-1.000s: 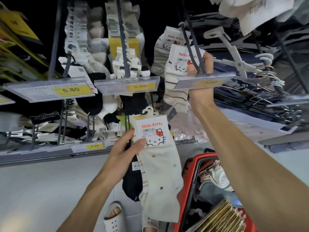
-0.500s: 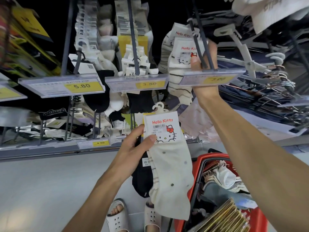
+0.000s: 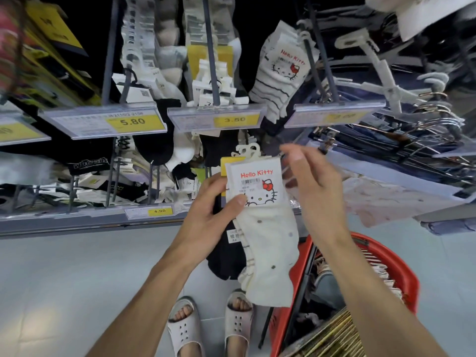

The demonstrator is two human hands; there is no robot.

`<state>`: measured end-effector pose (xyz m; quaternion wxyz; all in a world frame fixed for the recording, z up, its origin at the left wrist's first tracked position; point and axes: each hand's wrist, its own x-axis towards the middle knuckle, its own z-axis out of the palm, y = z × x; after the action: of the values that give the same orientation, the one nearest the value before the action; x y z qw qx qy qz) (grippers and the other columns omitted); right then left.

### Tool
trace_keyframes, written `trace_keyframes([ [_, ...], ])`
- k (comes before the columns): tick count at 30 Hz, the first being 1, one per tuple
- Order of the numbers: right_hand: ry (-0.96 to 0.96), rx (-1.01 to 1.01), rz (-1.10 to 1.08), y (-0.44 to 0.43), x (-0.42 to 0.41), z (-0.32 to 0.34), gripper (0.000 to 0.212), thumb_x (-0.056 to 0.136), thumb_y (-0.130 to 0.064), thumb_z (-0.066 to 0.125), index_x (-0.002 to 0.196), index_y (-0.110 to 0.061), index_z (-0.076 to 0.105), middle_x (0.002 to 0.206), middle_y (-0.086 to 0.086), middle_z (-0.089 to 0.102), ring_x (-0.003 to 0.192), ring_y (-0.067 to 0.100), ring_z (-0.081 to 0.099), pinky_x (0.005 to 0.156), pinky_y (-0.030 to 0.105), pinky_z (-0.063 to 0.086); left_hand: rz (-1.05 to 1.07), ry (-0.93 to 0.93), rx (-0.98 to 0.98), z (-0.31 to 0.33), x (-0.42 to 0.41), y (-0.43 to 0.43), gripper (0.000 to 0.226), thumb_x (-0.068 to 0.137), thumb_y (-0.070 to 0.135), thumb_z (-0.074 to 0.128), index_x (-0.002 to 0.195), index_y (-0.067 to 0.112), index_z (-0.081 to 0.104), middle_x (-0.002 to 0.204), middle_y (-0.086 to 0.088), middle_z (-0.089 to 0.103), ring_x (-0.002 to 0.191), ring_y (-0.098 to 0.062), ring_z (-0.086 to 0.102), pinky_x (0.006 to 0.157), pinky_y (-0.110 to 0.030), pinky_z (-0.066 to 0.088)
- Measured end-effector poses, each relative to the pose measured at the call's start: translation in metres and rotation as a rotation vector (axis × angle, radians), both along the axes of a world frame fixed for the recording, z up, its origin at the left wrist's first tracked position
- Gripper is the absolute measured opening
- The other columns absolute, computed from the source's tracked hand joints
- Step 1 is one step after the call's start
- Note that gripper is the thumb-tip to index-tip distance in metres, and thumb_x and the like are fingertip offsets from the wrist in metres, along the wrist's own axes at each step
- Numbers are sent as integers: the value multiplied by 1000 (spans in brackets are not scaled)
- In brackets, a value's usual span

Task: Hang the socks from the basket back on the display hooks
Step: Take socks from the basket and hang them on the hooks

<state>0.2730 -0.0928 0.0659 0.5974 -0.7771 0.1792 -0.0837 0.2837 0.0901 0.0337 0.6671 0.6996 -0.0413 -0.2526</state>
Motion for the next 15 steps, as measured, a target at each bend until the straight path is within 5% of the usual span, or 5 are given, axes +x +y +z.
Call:
trace_keyframes([
  [3, 22, 121, 88, 12, -20, 6, 16, 90, -37, 64, 105, -34, 70, 97, -12, 75, 87, 6, 70, 72, 17, 53, -14, -61, 33, 1, 0, -2, 26, 82, 53, 61, 107, 56, 66, 125, 12, 55, 123, -3, 54, 99, -19, 45],
  [5, 50, 150, 107, 11, -21, 5, 16, 90, -24, 68, 105, -30, 69, 97, -9, 75, 88, 11, 71, 73, 19, 55, -25, -76, 34, 2, 0, -3, 27, 81, 53, 62, 107, 58, 65, 128, 12, 54, 124, 0, 52, 96, -12, 44],
  [11, 74, 483, -91, -4, -13, -2, 12, 93, -14, 63, 105, -19, 60, 102, -2, 75, 95, 15, 72, 78, 30, 58, -25, -88, 57, 3, 4, 5, 24, 86, 54, 56, 107, 48, 65, 130, 8, 59, 131, -6, 48, 109, -28, 33],
  [15, -3, 468, -275, -25, 6, -4, 13, 101, -9, 54, 112, -13, 59, 87, -15, 73, 82, 2, 70, 69, 17, 54, -37, -72, 50, 5, 3, 10, 19, 89, 34, 62, 107, 40, 65, 122, 24, 62, 128, 8, 46, 98, -6, 33],
])
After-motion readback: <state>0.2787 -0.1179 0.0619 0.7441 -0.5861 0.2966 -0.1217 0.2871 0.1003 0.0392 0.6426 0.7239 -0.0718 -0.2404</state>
